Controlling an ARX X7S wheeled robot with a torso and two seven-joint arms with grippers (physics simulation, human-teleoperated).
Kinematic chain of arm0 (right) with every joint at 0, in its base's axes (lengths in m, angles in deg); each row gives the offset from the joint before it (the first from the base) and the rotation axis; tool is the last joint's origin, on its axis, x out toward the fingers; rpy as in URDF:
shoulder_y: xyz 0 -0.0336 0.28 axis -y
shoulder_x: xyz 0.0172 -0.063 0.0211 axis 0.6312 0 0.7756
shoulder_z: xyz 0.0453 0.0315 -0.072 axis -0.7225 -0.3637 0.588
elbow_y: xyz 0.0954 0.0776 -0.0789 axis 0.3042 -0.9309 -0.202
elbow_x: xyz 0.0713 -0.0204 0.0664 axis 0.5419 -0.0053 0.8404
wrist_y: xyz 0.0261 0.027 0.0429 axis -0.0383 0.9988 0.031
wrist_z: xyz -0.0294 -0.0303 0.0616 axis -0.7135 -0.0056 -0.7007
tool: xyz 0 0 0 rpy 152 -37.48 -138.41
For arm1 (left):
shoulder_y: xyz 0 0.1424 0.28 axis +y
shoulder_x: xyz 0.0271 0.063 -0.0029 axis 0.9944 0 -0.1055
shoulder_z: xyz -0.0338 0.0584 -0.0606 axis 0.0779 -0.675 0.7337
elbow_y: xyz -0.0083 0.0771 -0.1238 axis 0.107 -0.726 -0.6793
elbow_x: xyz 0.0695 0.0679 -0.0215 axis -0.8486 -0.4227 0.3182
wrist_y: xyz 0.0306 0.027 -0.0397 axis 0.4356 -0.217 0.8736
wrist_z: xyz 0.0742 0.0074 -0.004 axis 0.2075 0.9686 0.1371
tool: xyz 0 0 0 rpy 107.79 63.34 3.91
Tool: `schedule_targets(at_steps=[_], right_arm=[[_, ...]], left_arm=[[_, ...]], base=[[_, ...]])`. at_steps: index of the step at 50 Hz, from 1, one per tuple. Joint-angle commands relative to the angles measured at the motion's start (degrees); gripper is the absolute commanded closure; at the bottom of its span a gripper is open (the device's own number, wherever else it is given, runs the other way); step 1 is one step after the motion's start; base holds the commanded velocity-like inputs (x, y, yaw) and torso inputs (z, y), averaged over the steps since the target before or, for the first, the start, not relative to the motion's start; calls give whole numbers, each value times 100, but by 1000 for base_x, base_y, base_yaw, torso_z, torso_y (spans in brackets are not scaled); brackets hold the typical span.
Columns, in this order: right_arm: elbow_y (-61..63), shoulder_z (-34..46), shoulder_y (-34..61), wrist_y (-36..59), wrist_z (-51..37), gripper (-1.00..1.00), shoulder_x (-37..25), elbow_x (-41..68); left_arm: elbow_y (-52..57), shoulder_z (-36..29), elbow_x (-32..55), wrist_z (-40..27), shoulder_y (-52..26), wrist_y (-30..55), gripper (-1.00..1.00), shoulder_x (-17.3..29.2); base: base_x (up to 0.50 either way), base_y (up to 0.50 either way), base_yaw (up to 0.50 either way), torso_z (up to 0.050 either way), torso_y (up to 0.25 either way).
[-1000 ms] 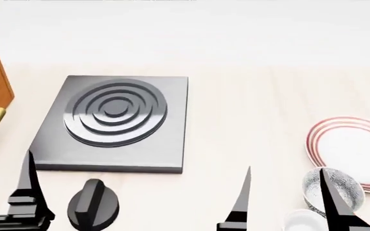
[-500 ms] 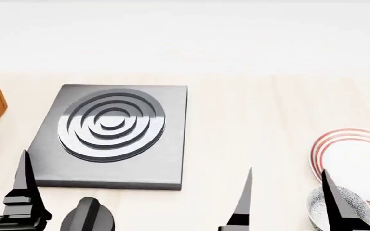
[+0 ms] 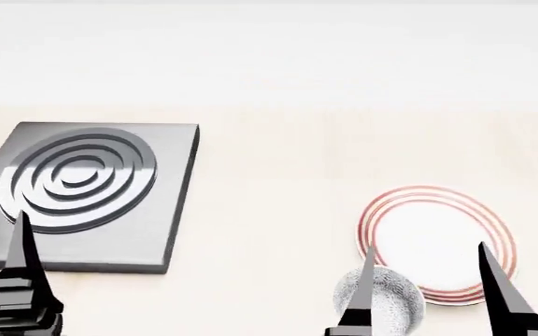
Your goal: Pick the akita bowl between the plate and the ramekin and place it on the plate.
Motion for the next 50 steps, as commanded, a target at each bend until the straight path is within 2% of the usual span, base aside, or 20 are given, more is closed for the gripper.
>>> schedule_targets(at_steps=[1,24,28,40,50], right_arm=[[158,-79,-1,137,-62,-100,-122,108],[42,-142,39,110,-86,-100,-168,419],[-51,60,62,156,-173,-100,-206,113],[-95,-75,8,19,-95,-100,-191,480],[-105,-151,-37,-129,-15,-100,-206,706]], left_arm=[[49,15,79,-94,-36,19,-100,87],[-2,-100,182,-221,-75,-1,-100,203],[10,-108,214,-244,-80,18,-100,222],[-14,-155,266,-295,-46,-16,-100,260],[-39,-195,290,-335,-44,-44,-100,296]], base=[[0,-500,0,0,0],[0,-493,0,0,0],[0,0,0,0,0],[10,0,0,0,0],[454,-33,0,0,0]])
